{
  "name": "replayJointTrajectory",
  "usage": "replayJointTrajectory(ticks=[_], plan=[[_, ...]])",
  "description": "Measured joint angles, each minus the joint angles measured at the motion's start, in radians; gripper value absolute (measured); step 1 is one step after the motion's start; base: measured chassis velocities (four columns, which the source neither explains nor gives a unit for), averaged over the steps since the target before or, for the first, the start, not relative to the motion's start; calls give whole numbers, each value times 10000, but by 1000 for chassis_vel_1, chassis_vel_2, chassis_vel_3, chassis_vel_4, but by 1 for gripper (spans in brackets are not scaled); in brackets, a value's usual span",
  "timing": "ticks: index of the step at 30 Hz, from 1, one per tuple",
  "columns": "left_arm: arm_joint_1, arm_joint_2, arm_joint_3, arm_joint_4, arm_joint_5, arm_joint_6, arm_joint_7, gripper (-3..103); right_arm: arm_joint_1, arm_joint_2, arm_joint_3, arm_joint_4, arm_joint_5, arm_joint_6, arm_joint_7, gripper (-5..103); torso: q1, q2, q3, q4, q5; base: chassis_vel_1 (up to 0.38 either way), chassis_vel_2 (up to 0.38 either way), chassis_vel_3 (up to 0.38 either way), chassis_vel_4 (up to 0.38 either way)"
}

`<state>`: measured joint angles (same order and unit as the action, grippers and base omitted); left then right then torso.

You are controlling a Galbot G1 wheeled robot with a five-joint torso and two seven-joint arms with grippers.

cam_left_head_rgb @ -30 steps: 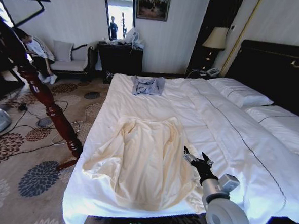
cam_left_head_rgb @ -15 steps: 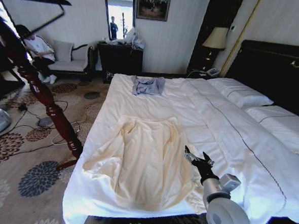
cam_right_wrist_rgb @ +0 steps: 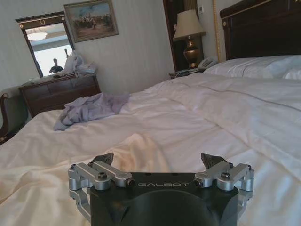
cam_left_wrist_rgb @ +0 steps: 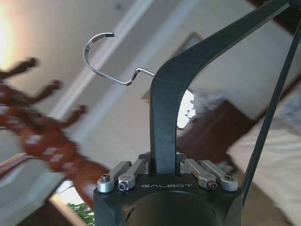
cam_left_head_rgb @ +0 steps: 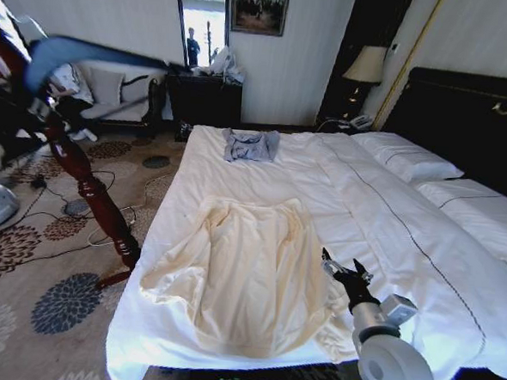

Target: Pick up the clothes from the bed and hang them on the clothes hanger.

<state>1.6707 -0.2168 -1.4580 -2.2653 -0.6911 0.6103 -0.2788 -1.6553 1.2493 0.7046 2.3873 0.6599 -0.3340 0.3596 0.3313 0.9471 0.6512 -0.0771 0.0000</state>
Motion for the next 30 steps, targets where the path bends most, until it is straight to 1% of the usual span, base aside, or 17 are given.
replayJointTrajectory(ticks=[1,3,5,6,8,9,11,12,14,15,17,19,21,24,25,28,30], plan=[[0,0,0,0,0,0,0,23,0,0,0,0,0,0,0,100,0,0,0,0,0,0,0,0,0],[-12,72,345,47,89,-209,263,23,12,-83,141,-36,102,7,13,100,0,0,0,-2,1,0,0,0,0],[-84,174,942,230,103,-677,753,23,16,-170,288,-84,167,27,20,100,0,0,0,-2,1,0,0,0,0],[-84,174,942,230,103,-677,753,23,16,-170,288,-84,167,27,20,100,0,0,0,-2,1,0,0,0,0],[-137,297,1320,468,105,-1053,1159,23,16,-223,371,-106,209,38,20,100,0,0,0,-1,1,0,0,0,0],[-137,297,1320,468,105,-1053,1159,23,16,-223,371,-106,209,38,20,100,0,0,0,-1,1,0,0,0,0],[-155,506,1672,805,133,-1539,1597,23,20,-303,488,-134,272,46,20,100,0,0,0,0,-2,0,0,0,0],[-165,830,2061,1341,226,-2030,1999,23,37,-443,680,-213,323,76,18,100,0,0,1,-1,0,0,0,0,0],[-163,1170,2452,1794,180,-2353,2239,23,90,-582,837,-311,376,107,21,100,1,0,1,-2,0,0,0,0,0],[-163,1170,2452,1794,180,-2353,2239,23,90,-582,837,-311,376,107,21,100,1,0,1,-2,0,0,0,0,0],[-166,1509,2974,2208,51,-2786,2466,23,212,-748,956,-410,476,116,25,100,1,-1,1,-3,1,0,0,0,0],[-176,1568,3124,2307,21,-2905,2553,23,258,-784,966,-445,496,116,25,100,1,0,1,-3,0,0,0,0,0],[-219,1681,3540,2545,-229,-3248,2769,23,384,-822,926,-547,515,116,29,100,1,-1,1,0,0,0,0,0,0],[-230,1737,3776,2685,-467,-3393,2842,23,436,-762,829,-586,506,116,31,100,1,-1,1,0,-1,0,0,0,0],[-230,1763,3847,2745,-649,-3460,2846,23,453,-700,766,-598,487,116,31,100,1,0,1,-1,-1,0,0,0,0],[-178,1928,3920,2904,-1622,-3584,2812,23,525,-517,539,-692,360,116,31,100,0,-1,1,-1,0,0,0,0,0],[-130,2008,3942,2968,-1822,-3612,2747,23,546,-494,489,-712,336,116,31,100,0,0,0,-1,0,0,0,0,0]])
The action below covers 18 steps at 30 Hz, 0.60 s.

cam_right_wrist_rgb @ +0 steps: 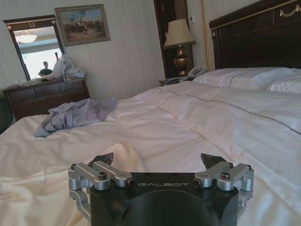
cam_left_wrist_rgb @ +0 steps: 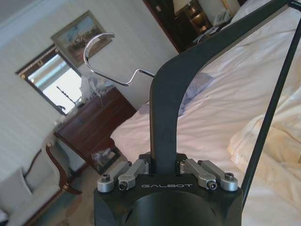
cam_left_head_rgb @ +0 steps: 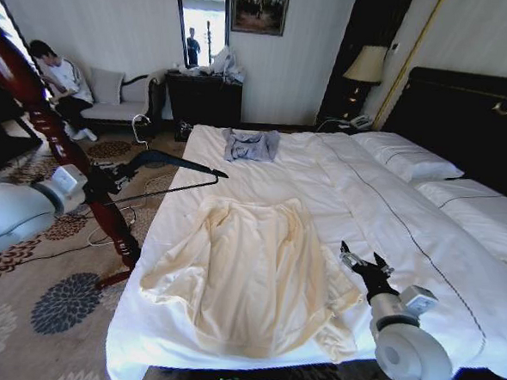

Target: Pick up the clothes from the bed and hang them on the clothes hanger.

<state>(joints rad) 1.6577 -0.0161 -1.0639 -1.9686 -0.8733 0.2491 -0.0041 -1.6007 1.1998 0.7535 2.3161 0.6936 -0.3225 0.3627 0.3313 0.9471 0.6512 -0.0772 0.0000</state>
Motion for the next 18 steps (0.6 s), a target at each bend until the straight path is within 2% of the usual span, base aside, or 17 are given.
replayJointTrajectory(ticks=[2,6,8,9,10,11,12,13,14,15,17,18], plan=[[124,194,209,172,-422,-123,-205,23,100,74,-140,-36,-52,0,0,100,0,0,1,-3,3,0,0,0,0],[-242,-227,994,379,-372,-251,-220,23,210,203,-262,-45,-84,-33,22,100,1,0,1,-5,4,0,0,0,0],[-1592,-1618,3253,895,180,-287,-144,23,157,225,-222,-56,-107,-49,25,100,0,3,-2,-2,16,0,0,0,0],[-1592,-1618,3253,895,180,-287,-144,23,157,225,-222,-56,-107,-49,25,100,0,3,-2,-2,16,0,0,0,0],[-2040,-2105,4002,1081,281,-218,-225,23,151,206,-188,-73,-95,-49,27,100,-1,3,-2,2,12,0,0,0,0],[-3725,-3628,6070,1609,312,-112,-719,23,204,50,-112,-136,21,-49,38,100,-2,1,1,32,-39,0,0,0,0],[-4598,-4233,6774,1846,359,-74,-945,23,238,-6,-95,-149,65,-49,47,100,-2,2,0,26,-36,0,0,0,0],[-5574,-4853,7512,2078,405,-31,-1178,23,275,-69,-93,-163,108,-64,55,100,-1,2,-2,12,-16,0,0,0,0],[-5574,-4853,7512,2078,405,-31,-1178,23,275,-69,-93,-163,108,-64,55,100,-1,2,-2,12,-16,0,0,0,0],[-6223,-5274,8004,2242,442,2,-1301,23,299,-105,-88,-173,120,-78,72,100,-2,2,-1,-3,5,0,0,0,0],[-7626,-6363,9107,2713,686,18,-1448,23,284,-141,27,-180,139,-116,106,100,2,0,2,-21,1,-20,-52,-24,-26],[-7833,-6551,9277,2778,722,35,-1461,23,270,-141,59,-182,144,-120,108,100,2,0,2,-19,2,0,0,0,0]])
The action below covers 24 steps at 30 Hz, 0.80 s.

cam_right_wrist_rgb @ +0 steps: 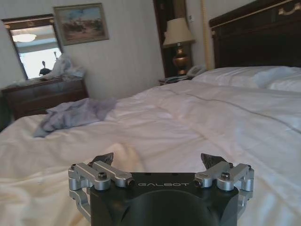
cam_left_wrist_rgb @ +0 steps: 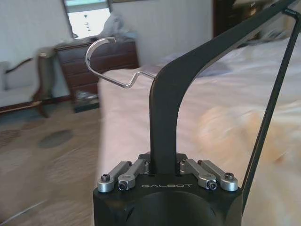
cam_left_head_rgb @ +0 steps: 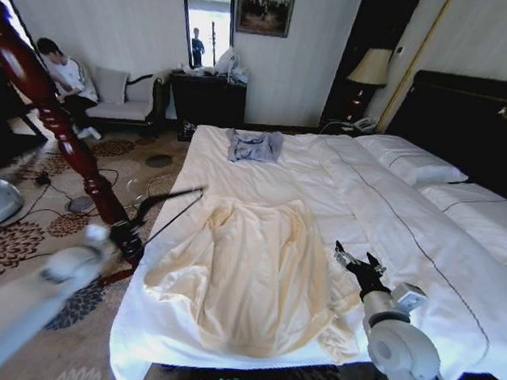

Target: Pick up the clothes from the bed and hang them on the clothes hanger.

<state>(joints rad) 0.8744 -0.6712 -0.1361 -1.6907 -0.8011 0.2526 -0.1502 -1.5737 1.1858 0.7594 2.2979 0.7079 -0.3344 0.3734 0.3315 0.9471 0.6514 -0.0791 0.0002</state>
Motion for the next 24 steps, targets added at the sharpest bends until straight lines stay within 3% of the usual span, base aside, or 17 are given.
replayJointTrajectory(ticks=[3,10,12,14,15,24], plan=[[-770,-559,622,177,138,92,-27,23,-104,21,150,-45,11,-2,0,100,0,0,0,13,5,0,0,0,0],[-2437,-482,1989,460,153,293,581,23,19,165,188,-195,20,0,1,100,-3,1,-2,28,1,0,0,0,0],[-3675,-460,3316,766,163,301,1049,23,238,227,180,-323,131,-1,30,100,-2,0,-1,20,1,0,0,0,0],[-3863,-470,3511,817,169,300,1122,23,264,231,179,-337,148,-1,36,100,-1,0,-1,18,1,0,0,0,0],[-5521,-751,5170,1387,236,266,1690,23,637,175,205,-542,507,-30,98,100,-1,-1,0,17,2,0,0,0,0],[-7677,-1836,7632,2927,1295,-54,2386,23,1454,-1075,289,-1419,895,-64,18,100,-1,-1,0,19,0,0,0,0,0]])
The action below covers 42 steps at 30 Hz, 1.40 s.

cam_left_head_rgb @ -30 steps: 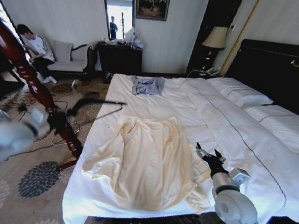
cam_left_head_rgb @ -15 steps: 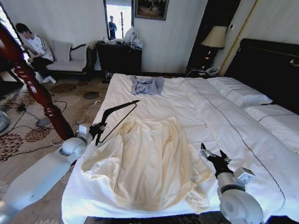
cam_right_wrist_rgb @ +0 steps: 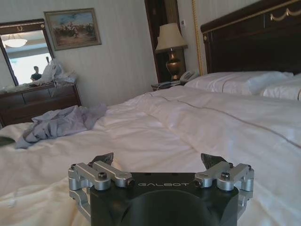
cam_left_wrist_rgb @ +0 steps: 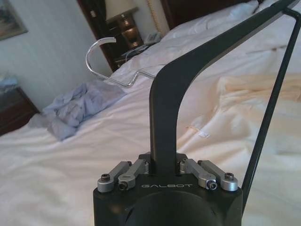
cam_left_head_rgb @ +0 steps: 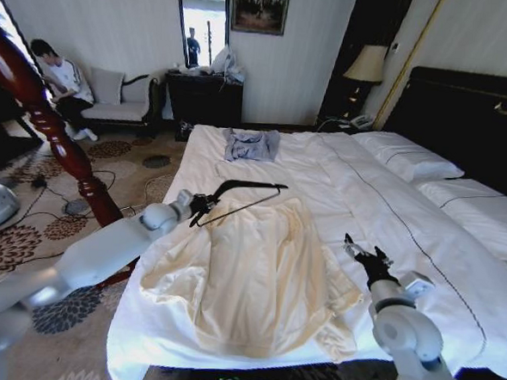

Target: Pick up the clothes from the bed and hang them on the clothes hanger.

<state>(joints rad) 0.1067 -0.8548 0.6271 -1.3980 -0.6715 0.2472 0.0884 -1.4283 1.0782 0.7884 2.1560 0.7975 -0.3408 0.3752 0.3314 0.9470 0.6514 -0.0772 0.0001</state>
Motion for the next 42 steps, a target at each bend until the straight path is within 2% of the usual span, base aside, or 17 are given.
replayJointTrajectory(ticks=[4,7,9,10,12,19,21,27,30,33,36,40,42], plan=[[-750,-322,656,554,20,-107,101,23,281,-388,-2,-334,139,-4,-70,100,0,0,0,-1,-1,0,0,0,0],[-1836,-619,1646,1248,386,-292,451,23,702,-733,-167,-745,269,-27,-134,100,0,0,-2,0,3,0,0,0,0],[-2219,-916,2049,1731,967,-425,686,23,1075,-887,-408,-1115,324,-54,-200,100,0,0,-2,0,3,0,0,0,0],[-2219,-916,2049,1731,967,-425,686,23,1075,-887,-408,-1115,324,-54,-200,100,0,0,-2,0,3,0,0,0,0],[-2415,-1377,2282,2421,1673,-641,840,23,1723,-1121,-717,-1719,568,-104,-286,100,-1,0,-1,-1,2,0,0,0,0],[-2470,-2004,2390,3346,2134,-745,880,23,3363,-1688,-1468,-3109,1026,-331,-856,100,0,0,-1,0,-2,0,0,0,0],[-2466,-2149,2436,3714,2341,-789,936,23,4292,-1903,-2101,-4099,1164,-421,-1168,100,0,0,-1,0,-2,0,0,0,0],[-2343,-2136,2407,3967,2580,-889,1002,23,5575,-1973,-3369,-5523,1243,-437,-1621,100,1,-1,0,-1,0,0,0,0,0],[-2191,-1947,2253,3860,2659,-917,1035,23,6738,-1812,-4512,-6459,1244,-490,-1842,100,0,0,-2,1,-1,0,0,0,0],[-2049,-1820,2153,3777,2713,-919,1044,23,7330,-1675,-5061,-7106,1032,-478,-2050,100,-2,0,-2,4,-4,0,0,0,0],[-1833,-1733,1957,3737,2826,-919,1047,23,7879,-1523,-5663,-8158,236,-243,-2458,100,0,-1,-1,4,-3,0,0,0,0],[-1730,-1801,1880,3778,2871,-943,1061,23,8107,-1477,-5854,-8995,-81,-130,-2662,100,0,0,-1,4,-2,0,0,0,0],[-1720,-1907,1869,3808,2872,-973,1081,23,8131,-1478,-5824,-9317,-57,-115,-2704,100,-1,0,-2,-3,-2,0,0,0,0]])
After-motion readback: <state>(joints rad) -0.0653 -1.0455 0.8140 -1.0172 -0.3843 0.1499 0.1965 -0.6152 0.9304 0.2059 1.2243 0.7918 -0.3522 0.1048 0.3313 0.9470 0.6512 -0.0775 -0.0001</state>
